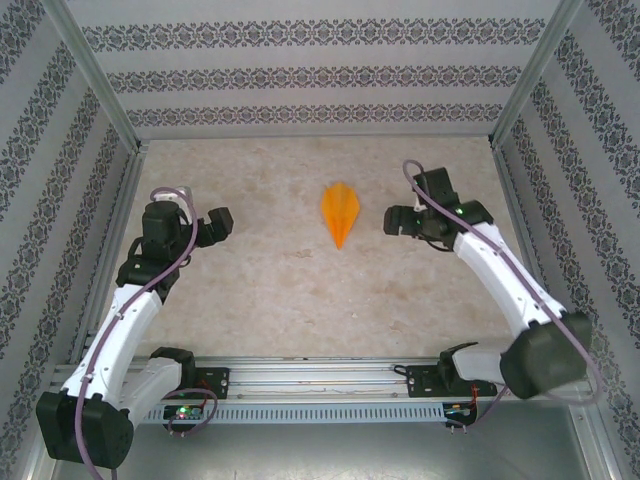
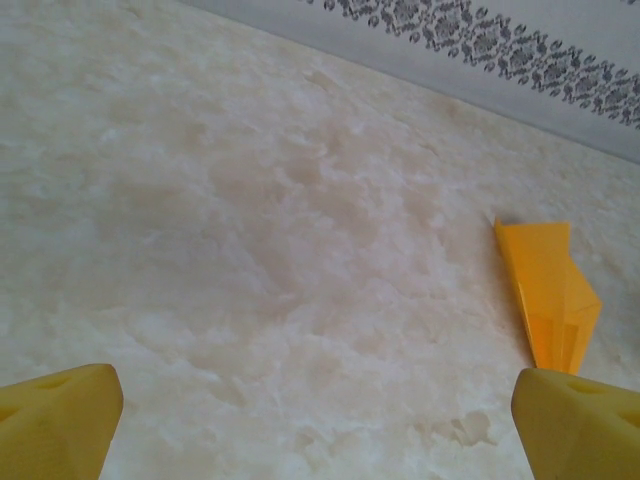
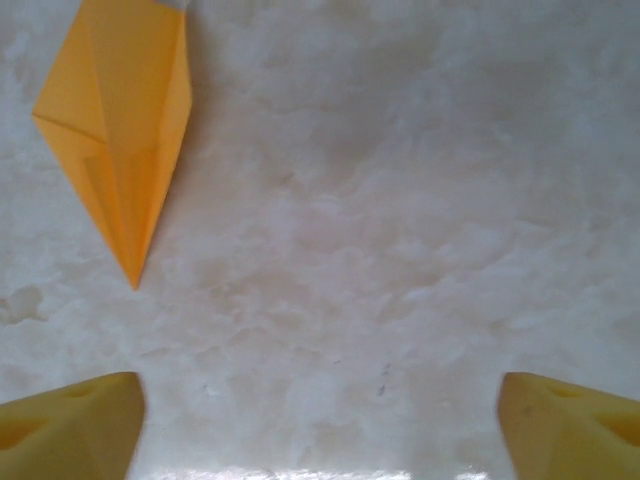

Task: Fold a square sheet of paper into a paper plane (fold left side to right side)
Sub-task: Reset both arms

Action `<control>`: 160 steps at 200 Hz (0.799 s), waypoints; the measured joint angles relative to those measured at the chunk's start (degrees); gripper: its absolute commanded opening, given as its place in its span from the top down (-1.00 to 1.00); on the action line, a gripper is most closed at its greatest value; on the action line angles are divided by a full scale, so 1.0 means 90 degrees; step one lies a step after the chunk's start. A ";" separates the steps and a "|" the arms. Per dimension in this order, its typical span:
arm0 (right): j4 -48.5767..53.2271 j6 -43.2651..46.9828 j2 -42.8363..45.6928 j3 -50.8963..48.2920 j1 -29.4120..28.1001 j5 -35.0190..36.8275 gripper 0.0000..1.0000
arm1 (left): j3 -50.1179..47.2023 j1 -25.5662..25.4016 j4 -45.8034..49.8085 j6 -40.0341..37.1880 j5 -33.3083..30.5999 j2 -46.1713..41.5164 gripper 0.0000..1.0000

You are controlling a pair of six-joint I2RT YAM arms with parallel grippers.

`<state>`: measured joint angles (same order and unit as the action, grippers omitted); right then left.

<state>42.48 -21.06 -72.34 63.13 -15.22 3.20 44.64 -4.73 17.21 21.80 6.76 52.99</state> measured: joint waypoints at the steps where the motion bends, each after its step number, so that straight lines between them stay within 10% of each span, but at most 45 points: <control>1: -0.0027 0.0029 0.0046 -0.0044 0.0032 -0.0005 -0.96 | 0.0007 0.0000 0.0000 0.0000 0.0002 0.0000 -1.00; 75: -0.2319 0.0376 0.1736 -0.2591 0.1477 0.0151 -0.97 | 0.0189 0.0002 -0.0299 -0.0362 -0.0750 -0.0002 -1.00; 160: -0.5326 0.0877 0.0840 -0.4073 0.1763 0.0369 -0.97 | 0.0112 0.0041 -0.0393 -0.0406 -0.1146 0.0019 -1.00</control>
<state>-5.45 -13.17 -64.77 26.48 0.64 6.52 45.65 -4.36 13.67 18.15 -3.55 53.17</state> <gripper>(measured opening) 0.982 0.998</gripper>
